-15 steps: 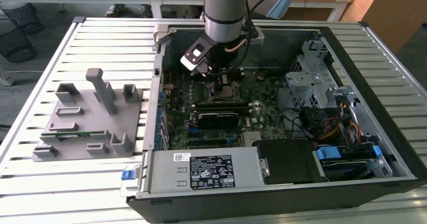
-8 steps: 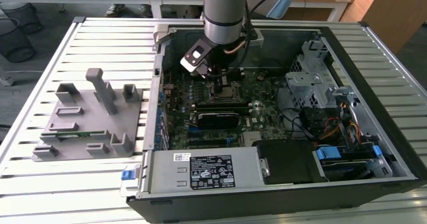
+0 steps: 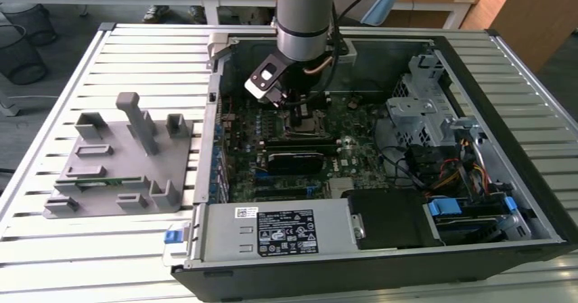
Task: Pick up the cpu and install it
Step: 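Close the cpu cover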
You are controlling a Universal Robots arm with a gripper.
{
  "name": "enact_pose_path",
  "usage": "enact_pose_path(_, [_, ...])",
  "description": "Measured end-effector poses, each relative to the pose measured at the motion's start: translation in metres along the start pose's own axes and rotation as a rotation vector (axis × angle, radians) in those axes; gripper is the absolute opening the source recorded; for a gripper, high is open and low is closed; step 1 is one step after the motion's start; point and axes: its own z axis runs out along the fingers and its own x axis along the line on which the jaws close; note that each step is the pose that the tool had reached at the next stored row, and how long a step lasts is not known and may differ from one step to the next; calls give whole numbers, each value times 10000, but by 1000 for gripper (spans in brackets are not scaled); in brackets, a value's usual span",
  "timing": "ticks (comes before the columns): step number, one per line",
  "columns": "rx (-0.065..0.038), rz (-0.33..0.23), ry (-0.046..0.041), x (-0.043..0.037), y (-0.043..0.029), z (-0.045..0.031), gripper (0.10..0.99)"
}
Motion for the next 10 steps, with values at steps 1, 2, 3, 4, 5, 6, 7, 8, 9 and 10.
enact_pose_path(1, [1,1,-1,-1,5,4,106])
enact_pose_path(2, [2,1,-2,-2,10,10,106])
enact_pose_path(3, [5,1,-6,-3,13,14,106])
enact_pose_path(4, [6,1,-6,-4,20,16,106])
enact_pose_path(5, [6,2,-5,-5,32,18,106])
enact_pose_path(6, [5,1,-5,-6,42,19,106])
enact_pose_path(7, [0,1,0,-6,54,21,106])
enact_pose_path(8, [-4,0,2,-7,68,23,106])
enact_pose_path(9, [-1,0,1,-9,80,23,106])
enact_pose_path(10, [-1,0,0,-10,87,23,106])
